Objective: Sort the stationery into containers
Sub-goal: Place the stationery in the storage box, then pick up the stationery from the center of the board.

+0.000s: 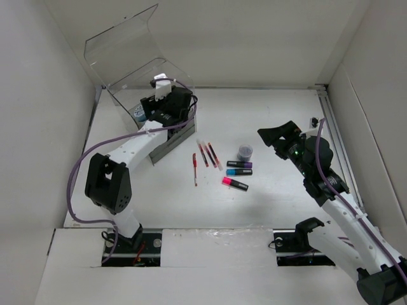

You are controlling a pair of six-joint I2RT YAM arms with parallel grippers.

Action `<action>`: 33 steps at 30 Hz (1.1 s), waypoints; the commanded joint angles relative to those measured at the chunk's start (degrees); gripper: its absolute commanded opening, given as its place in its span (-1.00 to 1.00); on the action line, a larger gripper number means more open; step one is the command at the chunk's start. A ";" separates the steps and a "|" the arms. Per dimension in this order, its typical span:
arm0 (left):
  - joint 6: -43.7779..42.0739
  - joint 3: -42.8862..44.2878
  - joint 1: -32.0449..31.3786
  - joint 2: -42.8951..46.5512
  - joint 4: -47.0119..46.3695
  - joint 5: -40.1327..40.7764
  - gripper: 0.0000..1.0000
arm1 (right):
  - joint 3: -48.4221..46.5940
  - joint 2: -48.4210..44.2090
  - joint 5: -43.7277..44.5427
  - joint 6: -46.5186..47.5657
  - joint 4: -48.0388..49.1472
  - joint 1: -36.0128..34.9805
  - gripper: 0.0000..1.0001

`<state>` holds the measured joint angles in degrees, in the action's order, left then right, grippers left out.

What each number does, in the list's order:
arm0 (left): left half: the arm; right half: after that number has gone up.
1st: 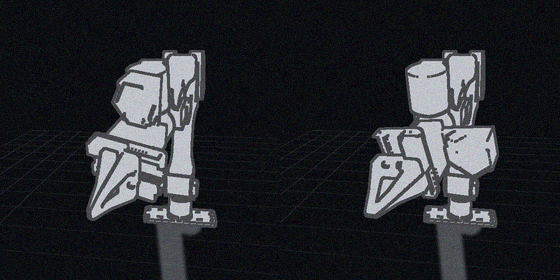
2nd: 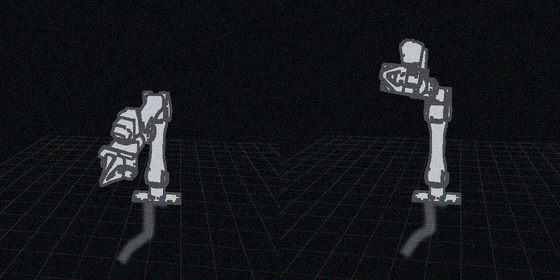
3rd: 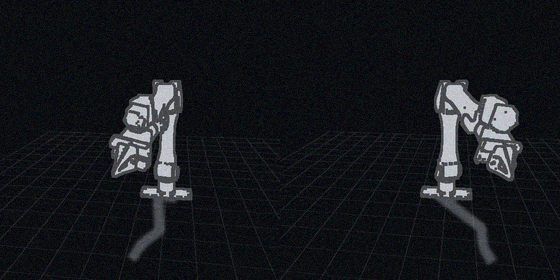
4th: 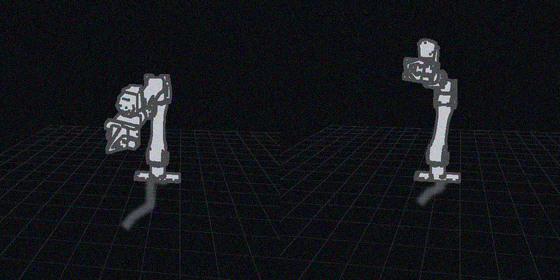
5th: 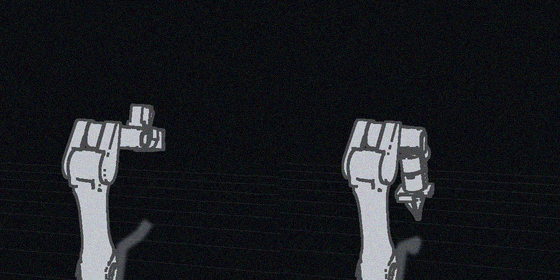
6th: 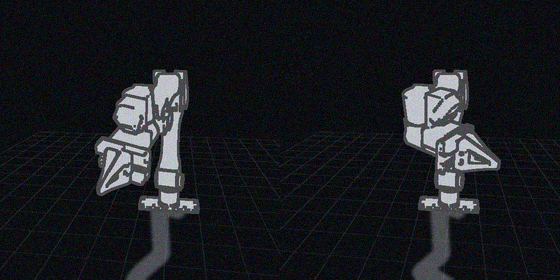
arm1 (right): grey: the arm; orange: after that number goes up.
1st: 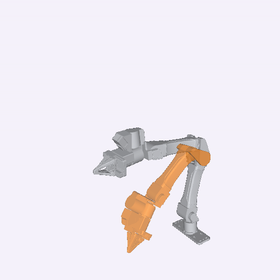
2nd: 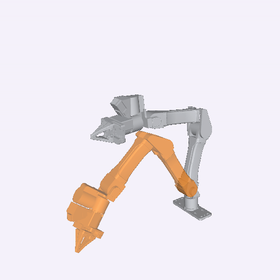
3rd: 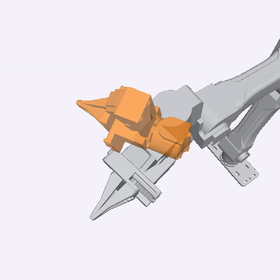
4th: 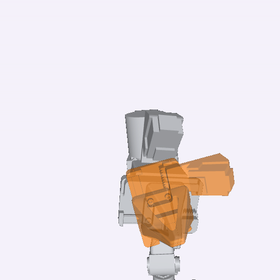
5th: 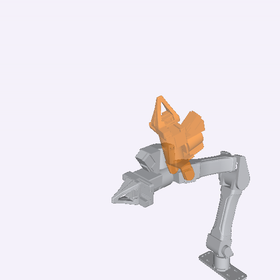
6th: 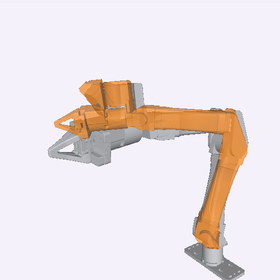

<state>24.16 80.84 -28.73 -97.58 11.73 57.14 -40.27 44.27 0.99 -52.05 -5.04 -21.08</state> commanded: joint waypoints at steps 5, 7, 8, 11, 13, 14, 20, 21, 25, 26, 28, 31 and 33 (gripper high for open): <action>-0.17 -2.78 -3.52 12.14 -6.10 -7.29 0.54 | 0.11 0.29 -0.56 0.20 3.19 -0.54 0.85; -0.17 -4.19 -3.52 15.04 -8.81 -14.05 0.45 | 0.11 0.29 -0.03 0.20 3.19 -0.54 0.85; -0.17 -6.02 -3.52 15.83 -9.70 -16.51 0.39 | 0.11 0.29 -0.03 0.20 3.19 -0.54 0.80; -0.17 -8.85 -4.22 17.86 -13.56 -26.36 0.28 | 0.11 0.29 0.50 0.20 3.19 -1.06 0.70; -0.17 -10.52 -5.54 17.86 -14.36 -29.62 0.17 | 0.11 0.29 1.03 0.20 3.19 -1.07 0.47; -0.69 -10.53 -8.85 17.17 -14.88 -29.03 0.17 | 0.11 0.29 1.03 0.20 3.19 -1.07 0.43; -1.31 -11.24 -21.00 8.66 -16.21 -30.58 0.39 | 0.63 -1.38 6.45 0.20 3.19 -1.07 -0.26; -0.79 -10.71 -22.49 7.24 -16.21 -31.21 0.44 | 0.63 -1.38 7.96 0.20 2.24 -1.07 -0.24; 0.97 -9.48 -23.04 1.09 -18.75 -39.20 0.75 | 0.63 -3.31 15.69 -1.30 -0.23 -1.07 0.65; 0.97 -8.60 -23.04 -0.05 -19.37 -41.04 0.80 | 0.63 -4.18 16.75 -1.99 -0.93 -1.07 0.97; 0.97 -6.84 -24.61 -4.18 -19.89 -43.69 0.87 | 0.63 -5.06 18.95 -2.62 -1.46 -1.07 1.00; -1.65 -1.92 -27.94 -9.46 -19.02 -41.25 0.90 | 0.63 -6.65 19.48 -3.14 -1.47 -1.07 1.00; -2.37 2.19 -29.10 -12.09 -17.27 -39.84 0.90 | 0.63 -7.18 19.48 -3.14 -1.47 -1.07 1.00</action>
<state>23.53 76.55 -54.94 -108.99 -4.27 17.37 -39.35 38.24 17.52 -54.41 -7.11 -21.82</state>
